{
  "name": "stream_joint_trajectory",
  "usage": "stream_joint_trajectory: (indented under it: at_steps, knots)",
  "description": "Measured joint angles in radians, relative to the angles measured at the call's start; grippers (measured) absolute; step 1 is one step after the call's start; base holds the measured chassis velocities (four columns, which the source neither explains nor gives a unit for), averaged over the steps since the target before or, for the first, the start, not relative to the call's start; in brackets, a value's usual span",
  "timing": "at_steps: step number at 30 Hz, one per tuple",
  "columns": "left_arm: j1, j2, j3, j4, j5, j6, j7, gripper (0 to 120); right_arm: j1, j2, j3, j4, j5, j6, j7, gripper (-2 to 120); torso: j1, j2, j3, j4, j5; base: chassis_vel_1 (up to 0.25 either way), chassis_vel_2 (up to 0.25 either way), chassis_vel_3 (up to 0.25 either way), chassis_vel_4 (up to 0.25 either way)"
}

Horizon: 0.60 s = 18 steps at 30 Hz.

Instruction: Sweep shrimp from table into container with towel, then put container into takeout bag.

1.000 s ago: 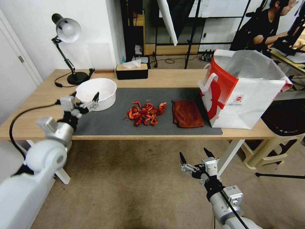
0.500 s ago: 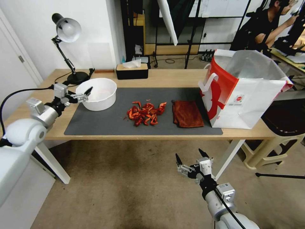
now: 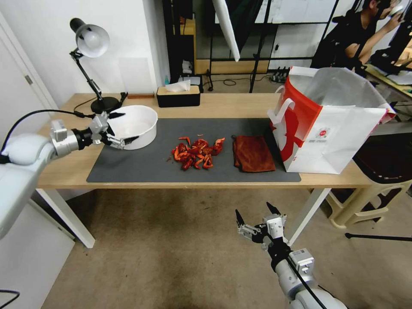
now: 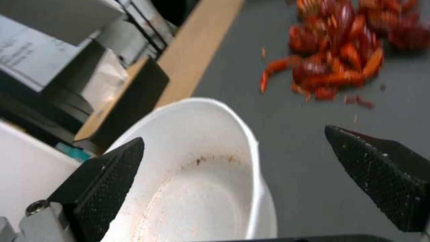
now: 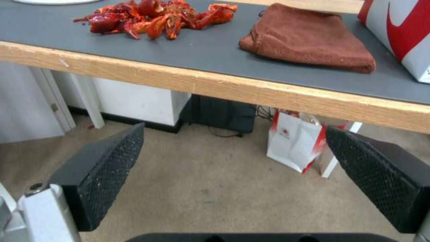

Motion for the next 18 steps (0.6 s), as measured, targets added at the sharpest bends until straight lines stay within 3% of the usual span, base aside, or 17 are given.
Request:
stream_joint_trajectory:
  at_steps: [2, 4, 6, 8, 9, 12, 18]
  knots:
    - [-0.151, -0.026, 0.107, 0.115, 0.104, -0.040, 0.087, 100, -0.009, 0.003, 0.001, 0.002, -0.005, 0.016, -0.003, 100, 0.000, 0.000, 0.000, -0.0005, 0.0000, 0.000, 0.000, 0.000, 0.000]
    - [-0.177, -0.032, 0.124, 0.135, 0.121, -0.047, 0.100, 100, -0.010, 0.004, 0.002, 0.002, -0.006, 0.017, -0.003, 100, 0.000, 0.000, 0.000, -0.0008, 0.0002, 0.000, 0.000, 0.000, 0.000]
    - [-0.259, -0.052, 0.176, 0.199, 0.178, -0.073, 0.174, 100, -0.013, 0.008, 0.002, 0.002, -0.009, 0.020, -0.004, 100, 0.000, 0.000, 0.000, -0.0005, 0.0003, 0.000, 0.000, 0.000, 0.000]
    - [-0.273, -0.057, 0.183, 0.212, 0.199, -0.077, 0.198, 100, -0.015, 0.010, 0.002, 0.002, -0.010, 0.021, -0.004, 100, 0.000, 0.000, 0.000, -0.0005, 0.0003, 0.000, 0.000, 0.000, 0.000]
    - [-0.294, -0.065, 0.189, 0.226, 0.239, -0.081, 0.243, 100, -0.017, 0.011, 0.002, 0.003, -0.012, 0.023, -0.004, 100, 0.000, 0.000, 0.000, -0.0002, 0.0002, 0.000, 0.000, 0.000, 0.000]
    - [-0.329, -0.074, 0.205, 0.250, 0.292, -0.084, 0.299, 100, -0.018, 0.012, 0.002, 0.001, -0.016, 0.026, -0.004, 100, 0.000, 0.000, 0.000, -0.0002, 0.0003, 0.000, 0.000, 0.000, 0.000]
    - [-0.374, -0.084, 0.238, 0.285, 0.356, -0.129, 0.323, 100, -0.017, 0.013, -0.004, -0.007, -0.022, 0.028, -0.004, 100, 0.000, 0.000, 0.000, -0.0001, 0.0003, 0.000, 0.000, 0.000, 0.000]
